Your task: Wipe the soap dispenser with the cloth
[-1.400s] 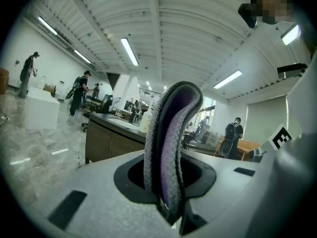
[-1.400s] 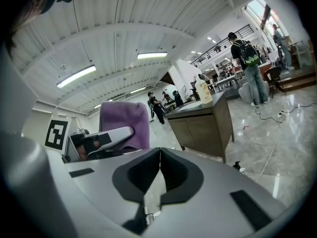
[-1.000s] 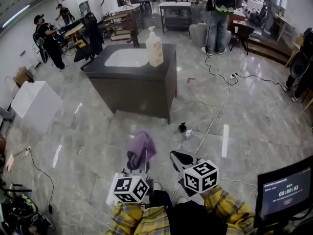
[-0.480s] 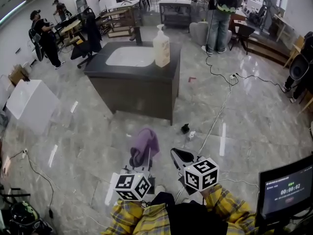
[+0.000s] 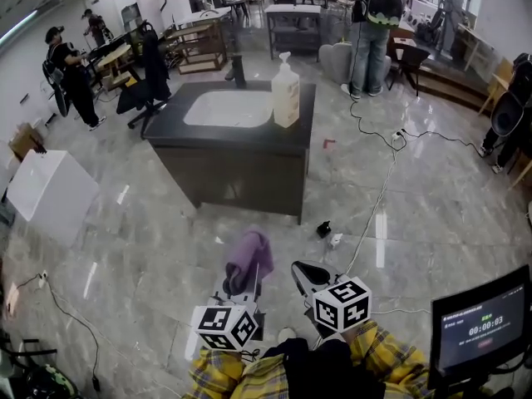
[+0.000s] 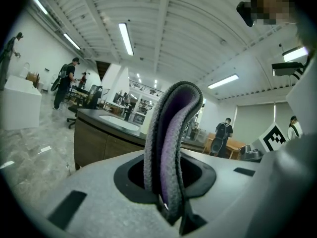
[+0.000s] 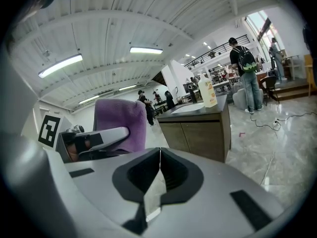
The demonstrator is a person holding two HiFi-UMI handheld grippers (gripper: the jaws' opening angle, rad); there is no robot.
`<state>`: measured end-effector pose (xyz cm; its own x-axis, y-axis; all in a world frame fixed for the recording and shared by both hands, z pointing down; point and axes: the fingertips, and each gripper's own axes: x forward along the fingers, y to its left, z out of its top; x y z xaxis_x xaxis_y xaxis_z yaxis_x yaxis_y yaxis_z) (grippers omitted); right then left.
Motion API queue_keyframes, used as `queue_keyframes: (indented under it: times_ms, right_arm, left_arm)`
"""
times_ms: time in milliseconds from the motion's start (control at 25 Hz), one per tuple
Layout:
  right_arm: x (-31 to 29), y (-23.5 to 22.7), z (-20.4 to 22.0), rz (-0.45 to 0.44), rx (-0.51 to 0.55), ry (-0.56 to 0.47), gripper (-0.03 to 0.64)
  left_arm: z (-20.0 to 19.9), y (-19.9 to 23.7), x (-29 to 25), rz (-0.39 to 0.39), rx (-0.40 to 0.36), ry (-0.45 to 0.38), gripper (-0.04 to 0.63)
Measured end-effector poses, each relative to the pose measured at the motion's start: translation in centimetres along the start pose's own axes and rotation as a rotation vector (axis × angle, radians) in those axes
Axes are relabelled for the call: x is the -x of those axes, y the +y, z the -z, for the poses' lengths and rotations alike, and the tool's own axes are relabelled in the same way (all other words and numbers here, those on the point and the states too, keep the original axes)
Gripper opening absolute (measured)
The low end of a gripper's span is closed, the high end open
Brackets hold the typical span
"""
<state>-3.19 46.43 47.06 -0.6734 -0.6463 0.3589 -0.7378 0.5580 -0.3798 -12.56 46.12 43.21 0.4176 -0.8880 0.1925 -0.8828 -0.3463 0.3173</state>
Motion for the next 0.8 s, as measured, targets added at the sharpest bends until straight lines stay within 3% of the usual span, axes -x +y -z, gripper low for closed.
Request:
queue_keyframes:
  times_ms: [400, 800]
  right_arm:
    - [-3.8, 0.0, -1.6, 0.011, -0.009, 0.001, 0.006]
    - [-9.0, -3.5, -7.7, -0.047, 0.057, -0.026, 0.006]
  left_arm:
    - [-1.8, 3.5, -1.3, 0.007, -0.014, 0.01, 0.072]
    - [-5.4, 5.0, -8.1, -0.017, -0.028, -0.044, 0.072]
